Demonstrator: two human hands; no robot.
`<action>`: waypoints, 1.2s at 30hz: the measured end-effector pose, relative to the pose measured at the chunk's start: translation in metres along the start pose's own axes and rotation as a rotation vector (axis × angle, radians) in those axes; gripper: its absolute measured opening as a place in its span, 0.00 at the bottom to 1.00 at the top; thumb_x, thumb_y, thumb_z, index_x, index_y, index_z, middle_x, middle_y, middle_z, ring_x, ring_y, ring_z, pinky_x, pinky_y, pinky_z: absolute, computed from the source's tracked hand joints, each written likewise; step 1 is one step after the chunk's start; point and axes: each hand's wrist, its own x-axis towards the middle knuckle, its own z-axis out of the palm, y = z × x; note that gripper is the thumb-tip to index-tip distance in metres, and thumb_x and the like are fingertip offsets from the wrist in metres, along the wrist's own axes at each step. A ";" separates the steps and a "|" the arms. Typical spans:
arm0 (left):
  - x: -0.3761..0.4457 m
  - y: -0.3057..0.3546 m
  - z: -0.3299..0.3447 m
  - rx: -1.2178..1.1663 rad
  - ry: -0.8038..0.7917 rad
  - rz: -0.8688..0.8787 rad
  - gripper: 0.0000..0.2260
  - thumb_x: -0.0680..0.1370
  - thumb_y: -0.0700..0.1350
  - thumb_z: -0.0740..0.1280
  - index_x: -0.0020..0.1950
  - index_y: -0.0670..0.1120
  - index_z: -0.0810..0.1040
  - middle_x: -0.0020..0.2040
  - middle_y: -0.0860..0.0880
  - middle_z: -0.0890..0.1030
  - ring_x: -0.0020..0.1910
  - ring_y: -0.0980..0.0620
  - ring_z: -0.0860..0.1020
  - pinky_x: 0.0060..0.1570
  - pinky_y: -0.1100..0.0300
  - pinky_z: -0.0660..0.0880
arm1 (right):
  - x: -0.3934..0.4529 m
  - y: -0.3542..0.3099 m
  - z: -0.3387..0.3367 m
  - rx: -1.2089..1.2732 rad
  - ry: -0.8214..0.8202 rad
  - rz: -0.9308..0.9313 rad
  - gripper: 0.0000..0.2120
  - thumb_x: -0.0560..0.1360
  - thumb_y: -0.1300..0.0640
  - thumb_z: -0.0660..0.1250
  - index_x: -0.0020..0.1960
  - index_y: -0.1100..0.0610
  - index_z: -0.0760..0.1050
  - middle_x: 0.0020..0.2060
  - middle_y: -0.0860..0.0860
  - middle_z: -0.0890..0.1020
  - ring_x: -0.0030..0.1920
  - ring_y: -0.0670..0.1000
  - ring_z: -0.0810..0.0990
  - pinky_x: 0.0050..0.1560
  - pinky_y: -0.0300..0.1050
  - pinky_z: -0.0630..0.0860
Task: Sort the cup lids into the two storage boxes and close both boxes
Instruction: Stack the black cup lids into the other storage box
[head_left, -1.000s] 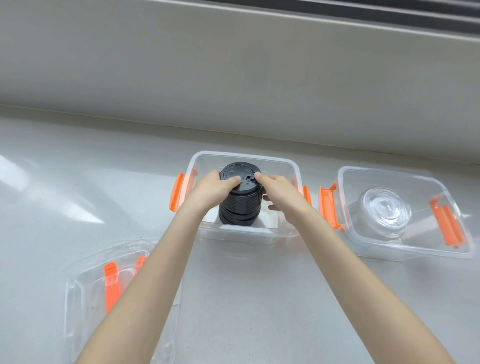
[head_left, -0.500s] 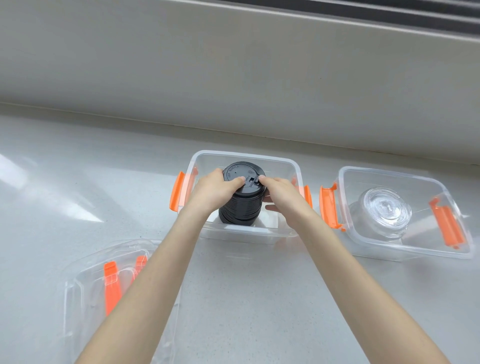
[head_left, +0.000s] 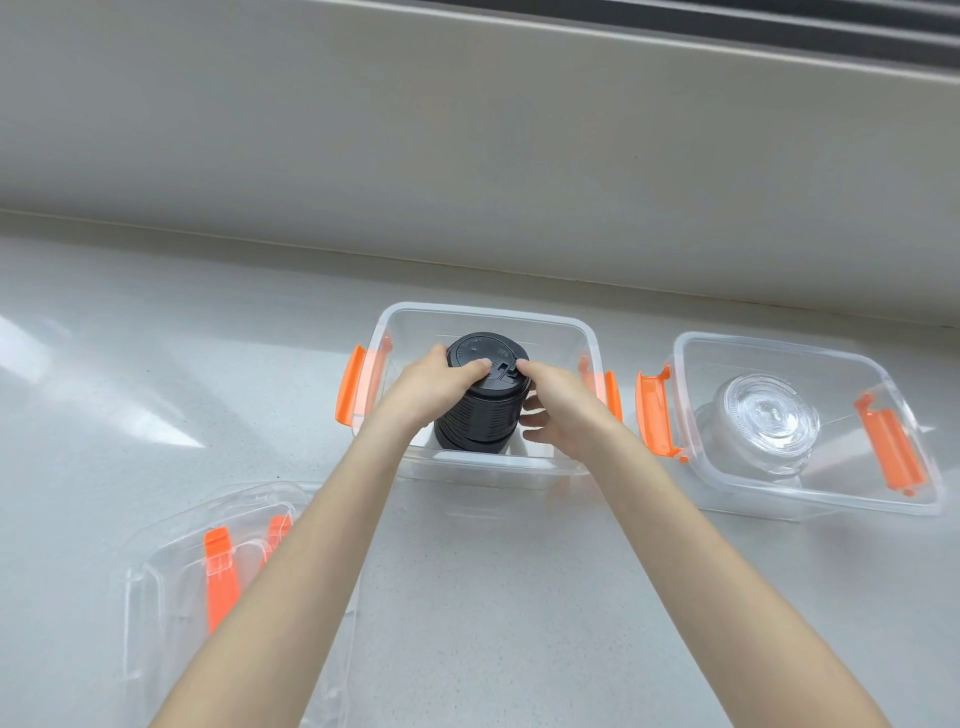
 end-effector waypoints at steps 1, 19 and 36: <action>0.000 0.000 0.001 -0.030 -0.012 -0.011 0.24 0.74 0.59 0.61 0.65 0.47 0.68 0.64 0.46 0.75 0.61 0.45 0.74 0.51 0.54 0.70 | 0.000 0.000 0.001 0.009 -0.014 0.002 0.12 0.77 0.48 0.57 0.44 0.54 0.72 0.38 0.50 0.73 0.49 0.57 0.72 0.58 0.50 0.70; -0.003 0.001 0.003 -0.073 -0.070 0.021 0.29 0.66 0.59 0.65 0.64 0.48 0.71 0.62 0.48 0.78 0.60 0.49 0.75 0.63 0.52 0.71 | 0.003 0.002 0.001 0.177 0.057 0.040 0.10 0.75 0.56 0.56 0.35 0.55 0.70 0.32 0.52 0.72 0.40 0.53 0.68 0.50 0.45 0.66; 0.005 -0.002 -0.006 -0.259 -0.139 -0.206 0.10 0.73 0.53 0.59 0.46 0.47 0.72 0.43 0.46 0.70 0.44 0.43 0.70 0.54 0.47 0.71 | 0.006 -0.011 0.005 -0.042 0.003 0.031 0.12 0.75 0.46 0.58 0.53 0.52 0.69 0.53 0.53 0.73 0.61 0.57 0.71 0.61 0.54 0.65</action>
